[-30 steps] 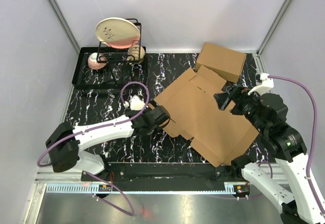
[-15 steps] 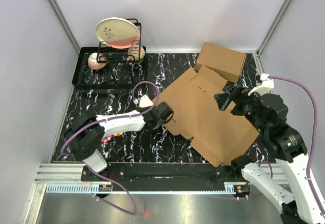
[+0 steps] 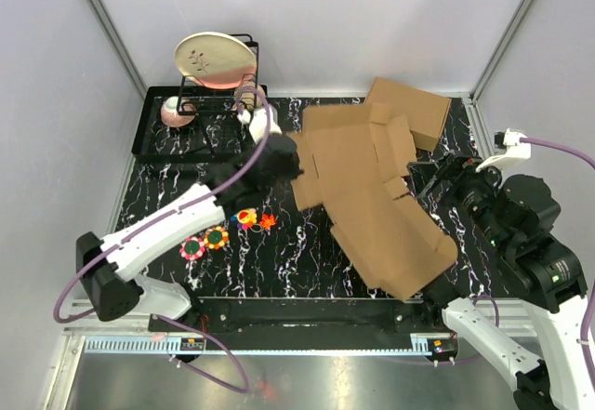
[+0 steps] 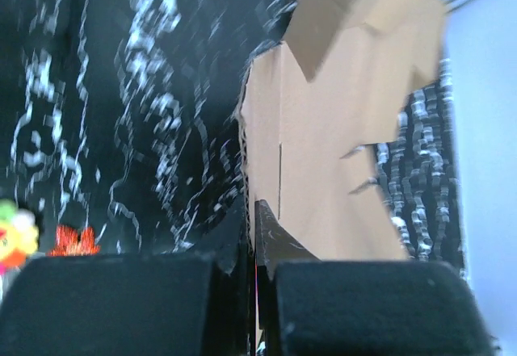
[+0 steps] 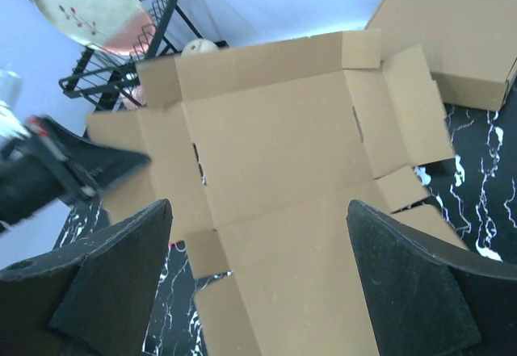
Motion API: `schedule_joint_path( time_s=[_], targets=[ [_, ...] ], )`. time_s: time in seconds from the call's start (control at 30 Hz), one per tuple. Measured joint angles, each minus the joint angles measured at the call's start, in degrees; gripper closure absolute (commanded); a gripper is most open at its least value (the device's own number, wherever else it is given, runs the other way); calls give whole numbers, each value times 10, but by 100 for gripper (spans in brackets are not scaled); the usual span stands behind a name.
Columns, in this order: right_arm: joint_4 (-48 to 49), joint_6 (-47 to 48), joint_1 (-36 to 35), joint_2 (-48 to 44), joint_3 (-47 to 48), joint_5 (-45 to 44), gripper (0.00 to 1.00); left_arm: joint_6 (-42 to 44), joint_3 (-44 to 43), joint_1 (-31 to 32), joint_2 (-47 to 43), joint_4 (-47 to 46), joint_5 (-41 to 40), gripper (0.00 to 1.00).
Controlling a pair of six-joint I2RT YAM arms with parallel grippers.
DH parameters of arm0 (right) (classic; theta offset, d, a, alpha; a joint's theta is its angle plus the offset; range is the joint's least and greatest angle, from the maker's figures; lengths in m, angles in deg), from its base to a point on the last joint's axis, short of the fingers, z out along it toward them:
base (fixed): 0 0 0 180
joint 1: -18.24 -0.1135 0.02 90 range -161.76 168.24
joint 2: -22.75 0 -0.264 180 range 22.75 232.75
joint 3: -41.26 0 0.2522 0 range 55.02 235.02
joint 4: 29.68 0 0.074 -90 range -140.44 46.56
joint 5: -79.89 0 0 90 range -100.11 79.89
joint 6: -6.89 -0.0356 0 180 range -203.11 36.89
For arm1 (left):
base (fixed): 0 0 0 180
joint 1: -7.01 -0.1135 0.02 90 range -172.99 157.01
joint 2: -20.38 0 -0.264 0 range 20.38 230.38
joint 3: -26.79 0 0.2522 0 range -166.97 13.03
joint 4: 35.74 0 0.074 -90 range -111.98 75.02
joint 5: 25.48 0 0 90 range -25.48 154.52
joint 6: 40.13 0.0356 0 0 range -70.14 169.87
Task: Fold the paper box
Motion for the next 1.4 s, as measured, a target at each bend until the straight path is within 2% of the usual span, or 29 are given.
schedule_joint_path(
  time_s=[0.17, 0.33, 0.43, 0.53, 0.7, 0.83, 1.0, 1.17, 1.2, 1.4],
  targets=[
    [0, 4, 0, 0, 22, -3, 4, 156, -141, -50, -18, 17, 84, 100],
    [-2, 4, 0, 0, 24, -3, 4, 241, -188, -160, -18, 36, 245, 100],
    [-5, 4, 0, 0, 24, -1, 4, 263, -189, -219, -18, 46, 354, 100],
    [-11, 4, 0, 0, 24, 1, 4, 269, -189, -247, -17, 40, 461, 98],
    [-21, 4, 0, 0, 26, 3, 4, 253, -193, -257, 14, -23, 653, 99],
    [-30, 6, 0, 0, 28, 3, 4, 242, -193, -264, 78, -59, 732, 100],
    [-40, 9, 0, 0, 27, 2, 4, 263, -198, -284, 184, -38, 726, 98],
    [-43, 10, 0, 0, 23, 1, 4, 294, -231, -297, 273, 21, 644, 89],
    [-43, 10, 0, 0, 19, 1, 4, 300, -238, -296, 286, 31, 631, 83],
    [-43, 10, 0, 15, -2, 0, 4, 338, -301, -288, 363, 101, 553, 63]
  ],
)
